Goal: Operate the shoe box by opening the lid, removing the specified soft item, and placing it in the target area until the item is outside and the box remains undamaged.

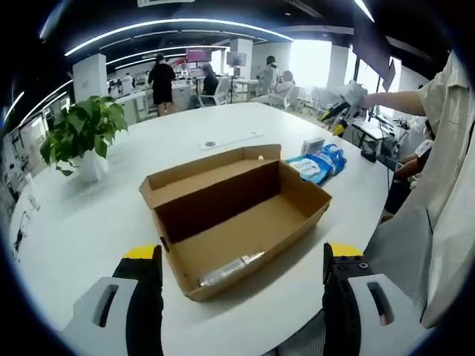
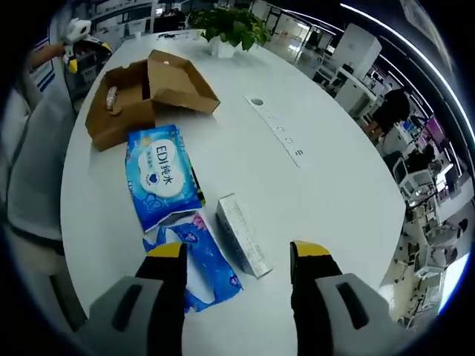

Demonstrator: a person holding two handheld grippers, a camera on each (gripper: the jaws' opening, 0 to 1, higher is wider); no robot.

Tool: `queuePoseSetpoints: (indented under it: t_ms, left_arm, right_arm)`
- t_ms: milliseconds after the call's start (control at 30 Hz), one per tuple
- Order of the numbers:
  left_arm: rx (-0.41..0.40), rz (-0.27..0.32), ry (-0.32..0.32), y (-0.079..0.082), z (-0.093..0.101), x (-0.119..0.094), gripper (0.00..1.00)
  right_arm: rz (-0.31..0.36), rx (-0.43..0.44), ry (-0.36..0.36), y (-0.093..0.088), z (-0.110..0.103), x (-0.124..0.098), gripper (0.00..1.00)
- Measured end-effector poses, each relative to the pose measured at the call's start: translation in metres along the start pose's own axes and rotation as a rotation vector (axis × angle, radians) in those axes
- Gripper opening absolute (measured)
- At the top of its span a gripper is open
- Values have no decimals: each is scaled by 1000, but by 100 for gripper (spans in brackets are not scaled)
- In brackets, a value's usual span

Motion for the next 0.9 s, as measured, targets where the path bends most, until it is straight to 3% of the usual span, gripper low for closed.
queuePoseSetpoints:
  t_ms: [433,733,900]
  left_arm:
    - [57,-42,-11,8,-23,3,88]
    - [141,-85,-84,14,-25,14,81]
    - [183,-107,-129,21,-29,21,74]
  right_arm:
    - [84,113,-14,11,-56,-25,70]
    - [108,166,-41,16,-98,-39,81]
    - [155,227,-70,22,-115,-47,87]
Point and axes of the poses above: the point that each gripper's makers call its tool centre point, and the gripper's own axes: x roughly forward along the fingers, z roughly to its right, y roughly out of its top, the point moved 6 cm from there along -x, roughly backward along the fingers, and after that the axes turned 2 degrees about x, right-handed, at the moved point
